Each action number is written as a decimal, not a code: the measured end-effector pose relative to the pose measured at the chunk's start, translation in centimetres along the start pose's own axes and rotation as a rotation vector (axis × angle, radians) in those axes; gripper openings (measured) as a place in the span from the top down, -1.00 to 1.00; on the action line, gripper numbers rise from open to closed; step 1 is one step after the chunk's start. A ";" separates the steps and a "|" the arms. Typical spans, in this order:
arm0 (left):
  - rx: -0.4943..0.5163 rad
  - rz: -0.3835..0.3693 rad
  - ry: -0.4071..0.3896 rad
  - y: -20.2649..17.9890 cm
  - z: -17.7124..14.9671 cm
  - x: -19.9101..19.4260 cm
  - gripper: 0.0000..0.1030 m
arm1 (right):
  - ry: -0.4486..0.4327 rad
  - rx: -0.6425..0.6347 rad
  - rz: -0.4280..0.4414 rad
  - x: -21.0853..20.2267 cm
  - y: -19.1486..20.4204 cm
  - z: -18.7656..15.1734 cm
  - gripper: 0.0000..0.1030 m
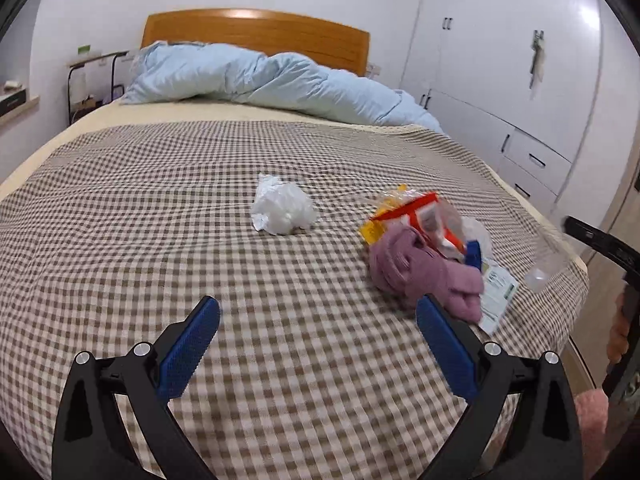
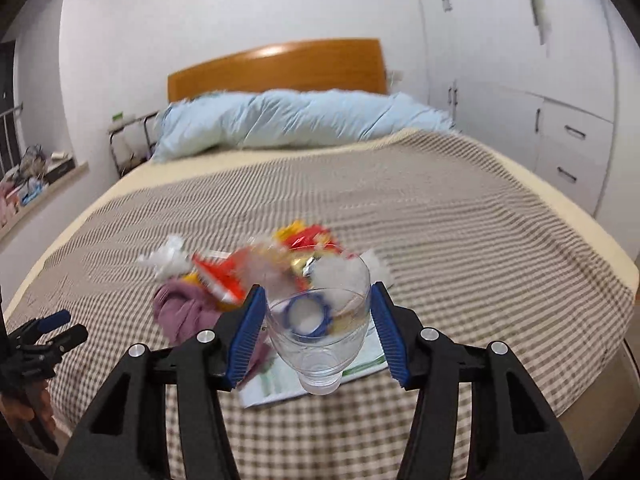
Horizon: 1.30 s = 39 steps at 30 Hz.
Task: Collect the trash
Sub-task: 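Lift the bottle with the right tool while the left tool grasps the white plastic bag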
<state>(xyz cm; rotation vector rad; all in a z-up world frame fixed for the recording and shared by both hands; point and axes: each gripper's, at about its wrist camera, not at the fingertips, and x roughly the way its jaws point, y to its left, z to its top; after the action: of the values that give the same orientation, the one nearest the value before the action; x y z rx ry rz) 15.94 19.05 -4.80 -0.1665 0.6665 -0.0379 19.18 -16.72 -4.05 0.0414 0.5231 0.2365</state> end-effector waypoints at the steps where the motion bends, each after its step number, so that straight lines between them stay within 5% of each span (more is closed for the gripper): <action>1: 0.003 0.020 0.007 0.1 0.5 0.5 -0.85 | -0.029 0.005 -0.019 -0.2 -0.7 0.1 -0.03; 9: 0.043 0.093 0.066 0.1 4.3 5.7 -0.85 | -0.166 0.052 -0.108 -1.0 -4.6 0.2 -0.03; 13: 0.088 0.126 0.077 -1.0 6.0 8.4 -0.68 | -0.213 0.076 -0.133 -0.6 -6.1 -0.1 -0.03; 23: 0.056 0.191 0.163 -1.2 8.2 15.6 -0.44 | -0.179 0.147 -0.146 2.3 -9.8 -1.4 -0.03; 27: 0.044 0.203 0.187 -1.4 8.2 17.3 -0.16 | -0.182 0.159 -0.154 2.4 -10.4 -1.5 -0.03; 28: 0.040 0.202 0.192 -1.5 8.1 17.5 0.11 | -0.184 0.163 -0.156 2.4 -10.6 -1.4 -0.03; 31: 0.036 0.197 0.209 -1.8 8.0 18.3 0.44 | -0.196 0.182 -0.146 2.0 -11.0 -1.3 -0.03; 39: 0.044 0.205 0.152 -2.1 8.2 16.3 0.55 | -0.201 0.182 -0.121 1.6 -10.5 -1.5 -0.04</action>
<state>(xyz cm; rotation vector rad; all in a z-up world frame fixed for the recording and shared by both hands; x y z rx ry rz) 33.87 16.71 -8.07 -0.0528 0.8311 0.1324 22.01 -26.59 -7.18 0.2078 0.3443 0.0652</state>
